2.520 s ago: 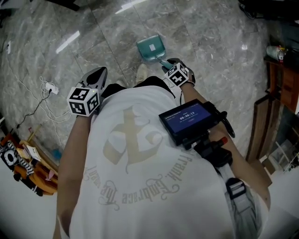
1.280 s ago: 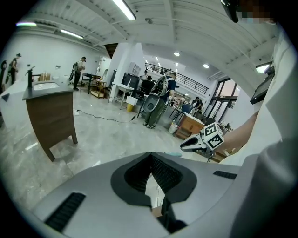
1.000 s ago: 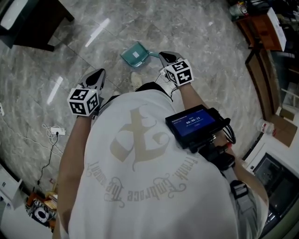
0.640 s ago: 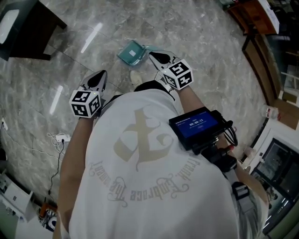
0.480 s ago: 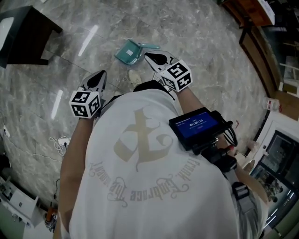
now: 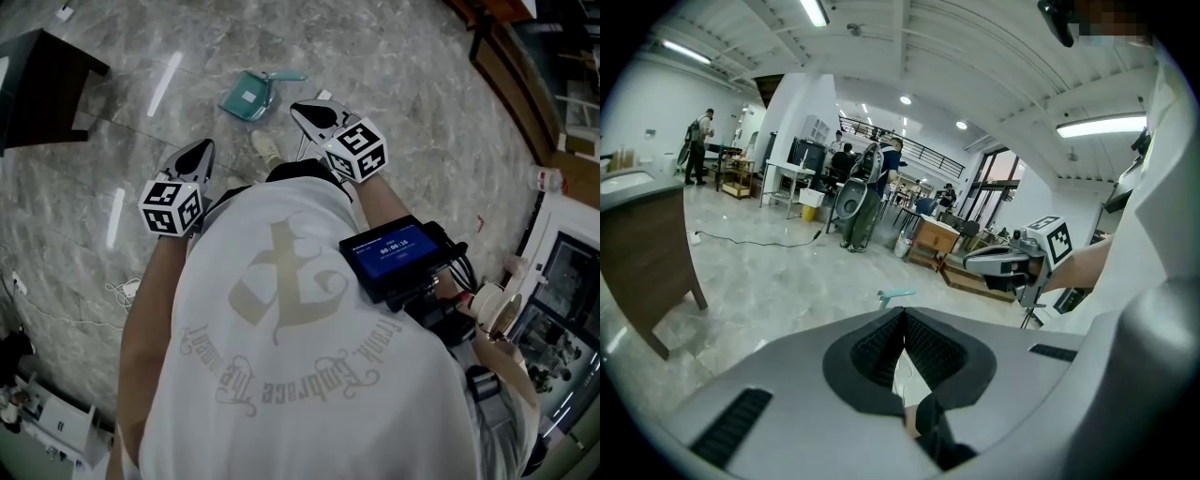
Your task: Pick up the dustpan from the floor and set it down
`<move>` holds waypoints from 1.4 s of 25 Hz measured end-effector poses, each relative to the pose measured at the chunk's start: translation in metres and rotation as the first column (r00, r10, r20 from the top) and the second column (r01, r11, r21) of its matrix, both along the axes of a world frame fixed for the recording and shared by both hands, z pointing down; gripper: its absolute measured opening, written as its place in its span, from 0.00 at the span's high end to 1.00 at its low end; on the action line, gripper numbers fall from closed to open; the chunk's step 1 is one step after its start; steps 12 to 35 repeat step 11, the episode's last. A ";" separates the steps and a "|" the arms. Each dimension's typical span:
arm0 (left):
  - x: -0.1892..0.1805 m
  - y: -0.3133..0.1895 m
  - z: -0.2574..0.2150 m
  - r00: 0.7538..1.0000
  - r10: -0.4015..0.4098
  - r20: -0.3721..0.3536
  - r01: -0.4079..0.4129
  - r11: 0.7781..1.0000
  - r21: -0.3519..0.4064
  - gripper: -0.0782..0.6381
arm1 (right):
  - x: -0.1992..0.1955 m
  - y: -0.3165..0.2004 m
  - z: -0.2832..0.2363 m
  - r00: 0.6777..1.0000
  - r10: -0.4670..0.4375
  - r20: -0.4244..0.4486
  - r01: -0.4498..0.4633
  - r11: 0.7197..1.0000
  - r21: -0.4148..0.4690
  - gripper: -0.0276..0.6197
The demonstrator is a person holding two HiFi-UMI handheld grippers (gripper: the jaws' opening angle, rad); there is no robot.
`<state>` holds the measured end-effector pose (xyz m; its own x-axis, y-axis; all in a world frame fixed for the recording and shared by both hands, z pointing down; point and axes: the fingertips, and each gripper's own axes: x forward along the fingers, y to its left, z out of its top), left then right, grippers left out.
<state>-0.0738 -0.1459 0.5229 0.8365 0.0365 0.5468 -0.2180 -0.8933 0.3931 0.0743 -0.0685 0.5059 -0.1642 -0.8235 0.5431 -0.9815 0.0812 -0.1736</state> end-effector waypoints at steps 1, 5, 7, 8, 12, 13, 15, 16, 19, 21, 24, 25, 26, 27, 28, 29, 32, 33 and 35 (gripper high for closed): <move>0.001 0.000 0.000 1.000 0.003 0.001 -0.003 1.000 -0.001 0.87 | 0.001 0.000 0.000 1.000 0.003 0.000 -0.003 1.000 -0.001 0.93; 0.003 0.000 -0.001 1.000 0.011 0.000 -0.011 1.000 0.001 0.87 | 0.003 0.002 0.000 1.000 0.012 -0.001 -0.012 1.000 0.000 0.93; 0.003 0.001 -0.001 1.000 0.011 0.001 -0.011 1.000 0.002 0.87 | 0.004 0.002 0.000 1.000 0.013 -0.001 -0.013 1.000 0.002 0.93; 0.003 0.001 -0.001 1.000 0.011 0.001 -0.011 1.000 0.002 0.87 | 0.004 0.002 0.000 1.000 0.013 0.000 -0.013 1.000 0.002 0.93; 0.002 0.001 -0.001 1.000 0.010 0.004 -0.010 1.000 0.000 0.87 | 0.004 0.002 0.000 1.000 0.012 0.001 -0.012 1.000 0.001 0.93; 0.002 0.001 -0.001 1.000 0.010 0.004 -0.010 1.000 0.000 0.87 | 0.004 0.002 0.000 1.000 0.012 0.001 -0.012 1.000 0.001 0.93; 0.002 0.001 -0.001 1.000 0.010 0.004 -0.010 1.000 0.000 0.87 | 0.004 0.002 0.000 1.000 0.012 0.001 -0.012 1.000 0.001 0.93; 0.002 0.001 -0.001 1.000 0.010 0.004 -0.010 1.000 0.000 0.87 | 0.004 0.002 0.000 1.000 0.012 0.001 -0.012 1.000 0.001 0.93; 0.002 0.001 -0.001 1.000 0.010 0.004 -0.010 1.000 0.000 0.87 | 0.004 0.002 0.000 1.000 0.012 0.001 -0.012 1.000 0.001 0.93; 0.002 0.001 -0.001 1.000 0.010 0.004 -0.010 1.000 0.000 0.87 | 0.004 0.002 0.000 1.000 0.012 0.001 -0.012 1.000 0.001 0.93; 0.002 0.001 -0.001 1.000 0.010 0.004 -0.010 1.000 0.000 0.87 | 0.004 0.002 0.000 1.000 0.012 0.001 -0.012 1.000 0.001 0.93; 0.002 0.001 -0.001 1.000 0.010 0.004 -0.010 1.000 0.000 0.87 | 0.004 0.002 0.000 1.000 0.012 0.001 -0.012 1.000 0.001 0.93; 0.002 0.001 -0.001 1.000 0.010 0.004 -0.010 1.000 0.000 0.87 | 0.004 0.002 0.000 1.000 0.012 0.001 -0.012 1.000 0.001 0.93; 0.002 0.001 -0.001 1.000 0.010 0.004 -0.010 1.000 0.000 0.87 | 0.004 0.002 0.000 1.000 0.012 0.001 -0.012 1.000 0.001 0.93; 0.002 0.001 -0.001 1.000 0.010 0.004 -0.010 1.000 0.000 0.87 | 0.004 0.002 0.000 1.000 0.012 0.001 -0.012 1.000 0.001 0.93; 0.002 0.001 -0.001 1.000 0.010 0.004 -0.010 1.000 0.000 0.87 | 0.004 0.002 0.000 1.000 0.012 0.001 -0.012 1.000 0.001 0.93; 0.002 0.001 -0.001 1.000 0.010 0.004 -0.010 1.000 0.000 0.87 | 0.004 0.002 0.000 1.000 0.012 0.001 -0.012 1.000 0.001 0.93; 0.002 0.001 -0.001 1.000 0.010 0.004 -0.010 1.000 0.000 0.87 | 0.004 0.002 0.000 1.000 0.012 0.001 -0.012 1.000 0.001 0.93; 0.002 0.001 -0.001 1.000 0.010 0.004 -0.010 1.000 0.000 0.87 | 0.004 0.002 0.000 1.000 0.012 0.001 -0.012 1.000 0.001 0.93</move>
